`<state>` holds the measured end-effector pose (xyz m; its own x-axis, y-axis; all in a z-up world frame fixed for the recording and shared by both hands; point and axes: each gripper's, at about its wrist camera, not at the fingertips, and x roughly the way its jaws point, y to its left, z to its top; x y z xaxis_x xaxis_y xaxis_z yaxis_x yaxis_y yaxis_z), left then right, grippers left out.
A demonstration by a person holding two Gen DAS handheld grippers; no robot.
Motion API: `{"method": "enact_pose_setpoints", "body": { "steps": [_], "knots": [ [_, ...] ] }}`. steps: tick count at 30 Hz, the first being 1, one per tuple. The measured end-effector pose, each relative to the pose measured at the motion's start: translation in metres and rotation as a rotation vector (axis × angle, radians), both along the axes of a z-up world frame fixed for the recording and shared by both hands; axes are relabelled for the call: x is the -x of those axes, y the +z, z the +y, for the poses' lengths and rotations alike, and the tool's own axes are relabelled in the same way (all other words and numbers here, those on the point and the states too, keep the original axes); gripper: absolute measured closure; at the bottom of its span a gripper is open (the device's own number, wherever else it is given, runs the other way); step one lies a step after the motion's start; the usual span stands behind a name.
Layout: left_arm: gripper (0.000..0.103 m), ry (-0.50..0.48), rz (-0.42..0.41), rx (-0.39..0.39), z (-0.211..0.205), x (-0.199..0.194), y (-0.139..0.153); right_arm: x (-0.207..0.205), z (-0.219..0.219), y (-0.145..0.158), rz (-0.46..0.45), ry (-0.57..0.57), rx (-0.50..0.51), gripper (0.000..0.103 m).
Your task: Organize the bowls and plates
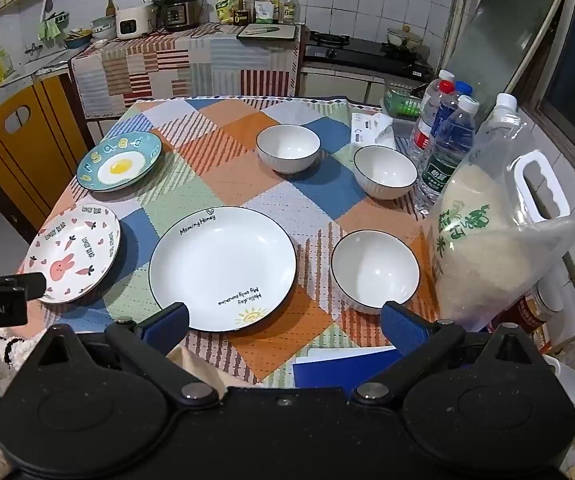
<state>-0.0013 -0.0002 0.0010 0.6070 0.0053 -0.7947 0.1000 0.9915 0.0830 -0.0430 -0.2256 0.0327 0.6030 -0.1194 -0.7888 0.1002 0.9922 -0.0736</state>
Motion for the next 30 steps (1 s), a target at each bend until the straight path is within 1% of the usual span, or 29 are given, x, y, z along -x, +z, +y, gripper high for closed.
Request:
{"method": "enact_pose_setpoints", "body": {
  "steps": [1,4,5,8,11,15,30],
  "knots": [
    [0.001,0.002,0.033,0.005,0.0001,-0.0016,-0.0004,0.0000,-0.0004,-0.0002,-0.002,0.001,-0.004,0.000],
    [0.001,0.001,0.021,0.005,0.0002,-0.0005,0.0008,-0.0009,-0.0029,-0.0016,-0.006,0.008,-0.003,0.000],
    [0.001,0.000,0.021,0.006,-0.0007,-0.0012,-0.0006,-0.0019,0.0034,-0.0011,-0.003,0.018,0.021,0.000],
    [0.001,-0.007,0.021,0.002,-0.0015,-0.0004,-0.0039,0.0008,0.0009,-0.0003,-0.018,0.024,-0.005,0.000],
    [0.001,-0.008,0.019,-0.013,-0.0045,-0.0022,-0.0029,-0.0011,0.0015,-0.0040,-0.005,0.033,0.003,0.000],
    [0.002,-0.007,0.016,-0.002,-0.0016,0.0000,-0.0011,-0.0008,-0.0017,-0.0053,-0.007,0.039,0.000,0.000],
    [0.001,-0.019,-0.009,-0.001,-0.0041,0.0010,0.0054,-0.0017,-0.0017,-0.0084,-0.008,0.025,0.032,0.000]
  ]
}}
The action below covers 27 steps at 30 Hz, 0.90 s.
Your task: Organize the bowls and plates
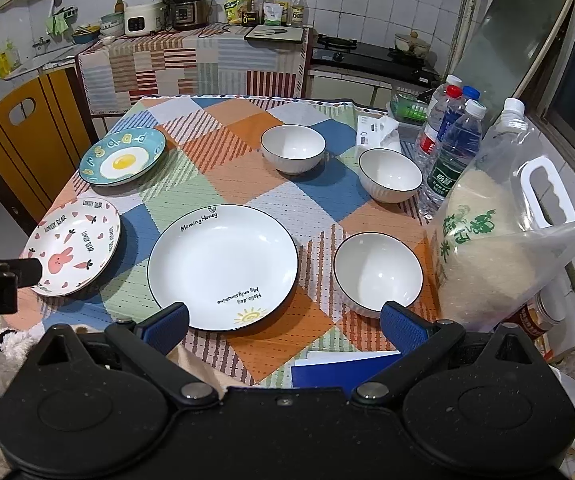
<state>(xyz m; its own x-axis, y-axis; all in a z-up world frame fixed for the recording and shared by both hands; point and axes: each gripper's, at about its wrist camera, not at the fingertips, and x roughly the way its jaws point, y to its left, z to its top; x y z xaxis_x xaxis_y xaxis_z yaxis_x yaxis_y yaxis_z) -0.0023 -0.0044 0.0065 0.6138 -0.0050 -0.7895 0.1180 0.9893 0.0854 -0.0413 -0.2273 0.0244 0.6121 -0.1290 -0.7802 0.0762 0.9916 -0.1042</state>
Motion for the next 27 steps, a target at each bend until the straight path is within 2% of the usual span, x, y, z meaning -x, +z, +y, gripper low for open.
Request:
{"method": "enact_pose_setpoints", "body": {
  "steps": [12,23,27],
  "knots": [
    [0.004,0.004,0.005,0.026,0.004,-0.002,-0.003,-0.001,0.001,-0.003,-0.005,-0.014,0.031,0.000],
    [0.003,0.002,-0.049,-0.018,0.002,0.002,-0.009,-0.001,-0.001,-0.003,-0.008,-0.022,0.031,0.000],
    [0.003,0.002,-0.045,0.000,0.002,0.002,-0.011,-0.002,-0.002,-0.003,-0.020,-0.026,0.033,0.000]
  ]
}}
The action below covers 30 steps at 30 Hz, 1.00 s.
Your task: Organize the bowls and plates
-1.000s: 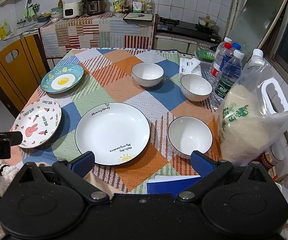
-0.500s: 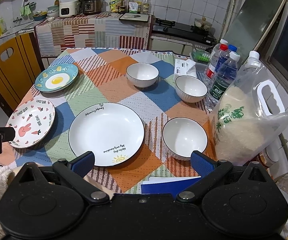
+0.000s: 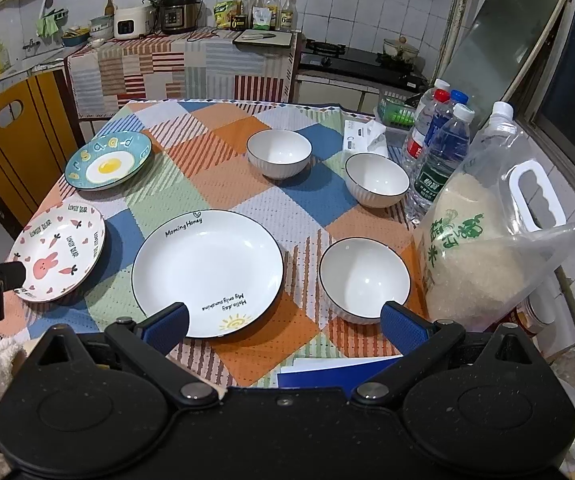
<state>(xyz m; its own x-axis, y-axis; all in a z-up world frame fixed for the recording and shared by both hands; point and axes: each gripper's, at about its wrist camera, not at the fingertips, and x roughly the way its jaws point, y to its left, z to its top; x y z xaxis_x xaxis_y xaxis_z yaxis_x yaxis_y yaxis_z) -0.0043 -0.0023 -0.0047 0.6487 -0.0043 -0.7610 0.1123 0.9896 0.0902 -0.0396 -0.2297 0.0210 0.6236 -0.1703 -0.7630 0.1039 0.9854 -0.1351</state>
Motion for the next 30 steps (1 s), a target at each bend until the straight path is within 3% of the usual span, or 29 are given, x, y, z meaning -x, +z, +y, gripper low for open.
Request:
{"method": "enact_pose_setpoints", "body": {
  "steps": [14,19,24,27,30],
  "knots": [
    [0.003,0.015,0.006,0.037,0.007,-0.002,-0.005,0.004,0.009,0.002,-0.070,0.064,0.002,0.000],
    [0.003,-0.006,-0.042,0.039,0.007,0.000,-0.004,0.003,0.006,0.001,-0.083,0.055,0.006,0.000],
    [0.002,-0.078,-0.078,0.019,0.001,-0.020,0.001,-0.001,-0.005,0.009,-0.227,0.152,0.047,0.000],
    [0.002,-0.113,-0.068,0.048,-0.002,-0.042,-0.003,-0.008,-0.013,0.006,-0.339,0.261,0.089,0.000],
    [0.004,-0.167,-0.033,0.059,-0.011,-0.066,-0.015,-0.020,-0.020,-0.005,-0.374,0.322,0.070,0.000]
  ]
}}
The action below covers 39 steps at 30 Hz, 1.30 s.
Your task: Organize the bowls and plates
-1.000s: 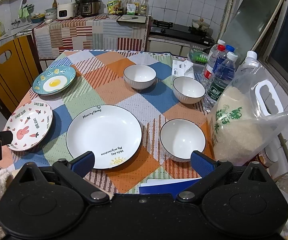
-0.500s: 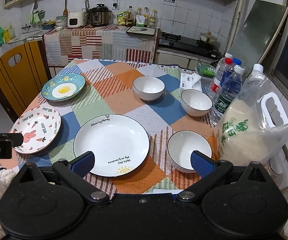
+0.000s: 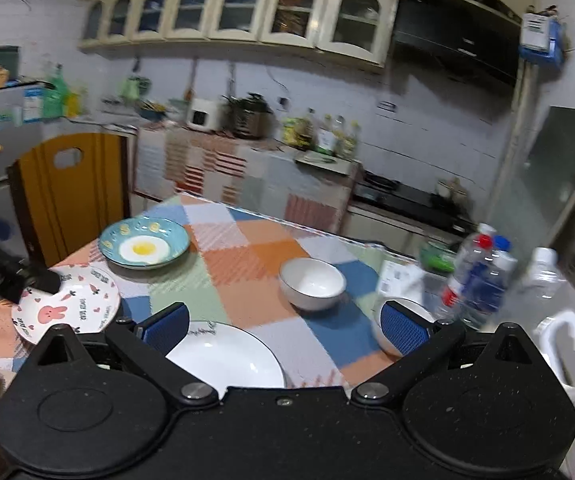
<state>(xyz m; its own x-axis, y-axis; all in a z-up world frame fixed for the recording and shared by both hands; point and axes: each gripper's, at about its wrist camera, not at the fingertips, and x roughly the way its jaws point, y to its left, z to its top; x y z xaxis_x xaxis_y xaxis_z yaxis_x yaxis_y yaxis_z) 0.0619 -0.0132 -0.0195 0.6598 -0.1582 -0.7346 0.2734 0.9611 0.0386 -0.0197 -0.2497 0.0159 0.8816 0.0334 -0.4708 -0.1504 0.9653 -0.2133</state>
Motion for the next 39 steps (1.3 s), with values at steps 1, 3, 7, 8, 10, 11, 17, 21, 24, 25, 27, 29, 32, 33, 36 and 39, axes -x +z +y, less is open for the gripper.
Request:
{"method": "enact_pose_setpoints", "body": {
  "steps": [1,3,7,8,10,11,17,21,24,25,27,29,32,33,36,39],
  "knots": [
    [0.004,-0.020,0.031,0.020,-0.002,-0.011,-0.006,-0.006,-0.003,-0.006,0.013,0.012,-0.015,0.000],
    [0.005,-0.033,0.069,0.045,-0.004,-0.026,-0.018,-0.018,-0.006,-0.018,0.062,-0.003,-0.044,0.000],
    [0.005,-0.068,0.079,0.030,-0.014,-0.046,-0.041,-0.031,-0.016,-0.042,0.155,-0.029,-0.175,0.002],
    [0.006,-0.081,0.085,0.026,-0.016,-0.050,-0.048,-0.034,-0.019,-0.049,0.185,-0.029,-0.218,0.002],
    [0.007,-0.084,0.110,0.022,-0.020,-0.059,-0.058,-0.039,-0.024,-0.065,0.257,-0.047,-0.301,0.002],
    [0.011,-0.072,0.128,0.024,-0.022,-0.064,-0.065,-0.041,-0.026,-0.075,0.285,-0.055,-0.334,0.002],
    [0.017,-0.104,0.179,0.053,-0.025,-0.078,-0.096,-0.044,-0.030,-0.125,0.419,-0.106,-0.427,0.008],
    [0.017,-0.146,0.141,-0.012,-0.034,-0.085,-0.111,-0.051,-0.034,-0.145,0.471,-0.113,-0.483,0.018],
    [0.017,-0.151,0.127,-0.053,-0.039,-0.096,-0.123,-0.059,-0.039,-0.160,0.486,-0.138,-0.518,0.024],
    [0.017,-0.156,0.135,-0.051,-0.040,-0.099,-0.125,-0.060,-0.041,-0.163,0.485,-0.146,-0.523,0.027],
    [0.022,-0.181,0.153,-0.041,-0.041,-0.103,-0.129,-0.065,-0.041,-0.168,0.486,-0.151,-0.520,0.030],
    [0.038,-0.205,0.182,-0.032,-0.042,-0.108,-0.133,-0.071,-0.042,-0.172,0.511,-0.167,-0.514,0.039],
    [0.058,-0.185,0.253,0.017,-0.038,-0.118,-0.142,-0.078,-0.043,-0.179,0.530,-0.167,-0.519,0.061],
    [0.064,-0.178,0.271,0.032,-0.037,-0.121,-0.145,-0.078,-0.042,-0.180,0.522,-0.165,-0.512,0.071],
    [0.081,-0.179,0.327,0.063,-0.035,-0.126,-0.155,-0.078,-0.045,-0.180,0.507,-0.182,-0.499,0.077],
    [0.082,-0.173,0.333,0.091,-0.035,-0.125,-0.158,-0.078,-0.050,-0.182,0.488,-0.174,-0.515,0.078]
  ]
}}
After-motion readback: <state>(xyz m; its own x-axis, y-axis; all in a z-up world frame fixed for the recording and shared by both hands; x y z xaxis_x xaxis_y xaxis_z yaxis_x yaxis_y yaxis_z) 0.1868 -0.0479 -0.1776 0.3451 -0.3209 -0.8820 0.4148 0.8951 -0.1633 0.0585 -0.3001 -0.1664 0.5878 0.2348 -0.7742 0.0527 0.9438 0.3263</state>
